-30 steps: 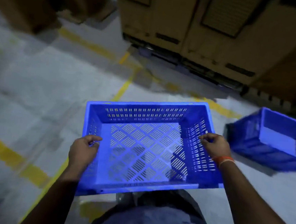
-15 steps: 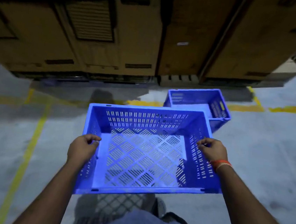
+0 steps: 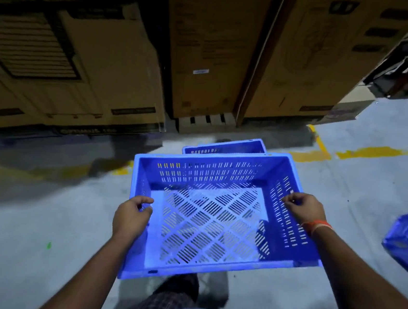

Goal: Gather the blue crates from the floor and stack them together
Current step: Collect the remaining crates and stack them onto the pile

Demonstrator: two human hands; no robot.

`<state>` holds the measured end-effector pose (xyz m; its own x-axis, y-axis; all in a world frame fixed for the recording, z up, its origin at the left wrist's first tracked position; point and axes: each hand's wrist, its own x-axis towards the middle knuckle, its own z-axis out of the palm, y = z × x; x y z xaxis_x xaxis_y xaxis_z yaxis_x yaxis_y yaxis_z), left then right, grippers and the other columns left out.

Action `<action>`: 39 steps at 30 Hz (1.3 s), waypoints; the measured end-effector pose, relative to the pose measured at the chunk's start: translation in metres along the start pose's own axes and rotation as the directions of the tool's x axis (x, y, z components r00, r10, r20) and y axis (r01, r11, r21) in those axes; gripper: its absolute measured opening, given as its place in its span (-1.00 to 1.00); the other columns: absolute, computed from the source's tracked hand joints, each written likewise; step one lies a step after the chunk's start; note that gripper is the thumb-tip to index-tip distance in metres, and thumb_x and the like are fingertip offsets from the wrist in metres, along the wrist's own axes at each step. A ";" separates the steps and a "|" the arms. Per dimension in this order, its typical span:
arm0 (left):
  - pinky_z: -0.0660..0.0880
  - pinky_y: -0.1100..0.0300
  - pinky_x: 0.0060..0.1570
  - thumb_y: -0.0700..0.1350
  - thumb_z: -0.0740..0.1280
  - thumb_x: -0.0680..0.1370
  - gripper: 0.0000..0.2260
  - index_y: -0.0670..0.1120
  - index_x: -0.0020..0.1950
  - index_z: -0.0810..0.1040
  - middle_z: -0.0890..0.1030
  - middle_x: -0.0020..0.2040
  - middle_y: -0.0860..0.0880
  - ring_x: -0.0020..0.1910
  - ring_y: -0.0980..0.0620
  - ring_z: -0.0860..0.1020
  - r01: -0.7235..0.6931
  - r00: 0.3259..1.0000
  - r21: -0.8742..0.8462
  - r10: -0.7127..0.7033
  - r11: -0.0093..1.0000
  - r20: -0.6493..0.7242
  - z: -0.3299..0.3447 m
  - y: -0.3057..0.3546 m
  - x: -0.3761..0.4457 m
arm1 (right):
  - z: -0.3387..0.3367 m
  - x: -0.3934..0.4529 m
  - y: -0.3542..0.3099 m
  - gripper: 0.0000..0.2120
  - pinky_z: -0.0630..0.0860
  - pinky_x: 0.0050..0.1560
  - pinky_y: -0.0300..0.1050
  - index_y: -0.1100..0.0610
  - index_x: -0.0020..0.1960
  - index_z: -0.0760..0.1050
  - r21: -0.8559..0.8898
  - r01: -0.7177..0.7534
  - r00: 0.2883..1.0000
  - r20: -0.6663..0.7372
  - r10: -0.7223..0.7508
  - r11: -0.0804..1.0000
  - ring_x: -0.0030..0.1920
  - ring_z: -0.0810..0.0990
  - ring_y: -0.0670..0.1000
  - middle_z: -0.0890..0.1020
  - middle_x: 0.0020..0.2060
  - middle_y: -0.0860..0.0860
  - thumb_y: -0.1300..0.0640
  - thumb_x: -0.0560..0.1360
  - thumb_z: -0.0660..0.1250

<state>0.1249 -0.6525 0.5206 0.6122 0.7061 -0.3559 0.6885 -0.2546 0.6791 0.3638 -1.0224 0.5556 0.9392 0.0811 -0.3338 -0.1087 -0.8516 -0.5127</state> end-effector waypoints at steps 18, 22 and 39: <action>0.40 0.18 -0.20 -0.27 0.39 0.47 -0.72 0.01 0.11 0.66 0.65 -0.16 -0.07 -0.22 -0.10 0.60 0.034 0.999 0.114 -0.030 0.993 -0.032 0.206 0.111 0.250 | 0.022 0.377 0.014 -0.88 0.41 -0.03 -0.19 0.09 -0.10 0.66 -0.156 0.162 0.976 0.168 -0.136 0.974 -0.05 0.64 0.10 0.71 -0.13 0.08 0.23 0.42 0.39; 0.52 0.11 -0.15 -0.27 0.40 0.44 -0.66 0.05 0.14 0.64 0.64 -0.16 -0.09 -0.27 -0.11 0.59 0.020 0.999 0.215 -0.013 0.977 -0.036 0.249 0.097 0.289 | 0.051 0.442 0.032 -0.85 0.39 -0.11 -0.20 0.10 -0.09 0.65 -0.217 0.229 0.953 0.248 -0.173 0.949 -0.10 0.63 0.16 0.69 -0.21 0.13 0.25 0.38 0.38; 0.50 0.04 -0.05 -0.19 0.30 0.40 -0.78 0.07 -0.02 0.51 0.54 -0.14 -0.11 -0.18 -0.16 0.55 0.001 0.976 0.379 0.081 0.925 -0.202 0.281 0.074 0.293 | 0.082 0.480 0.052 -0.84 0.54 0.00 -0.04 0.07 -0.12 0.67 -0.380 0.375 0.927 0.136 -0.350 0.845 -0.09 0.65 0.22 0.69 -0.20 0.19 0.20 0.32 0.40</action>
<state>0.4649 -0.6499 0.2861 0.5749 0.8018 -0.1629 0.7854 -0.4850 0.3846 0.7826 -0.9851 0.3038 0.8642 0.4438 -0.2372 0.3843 -0.8864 -0.2582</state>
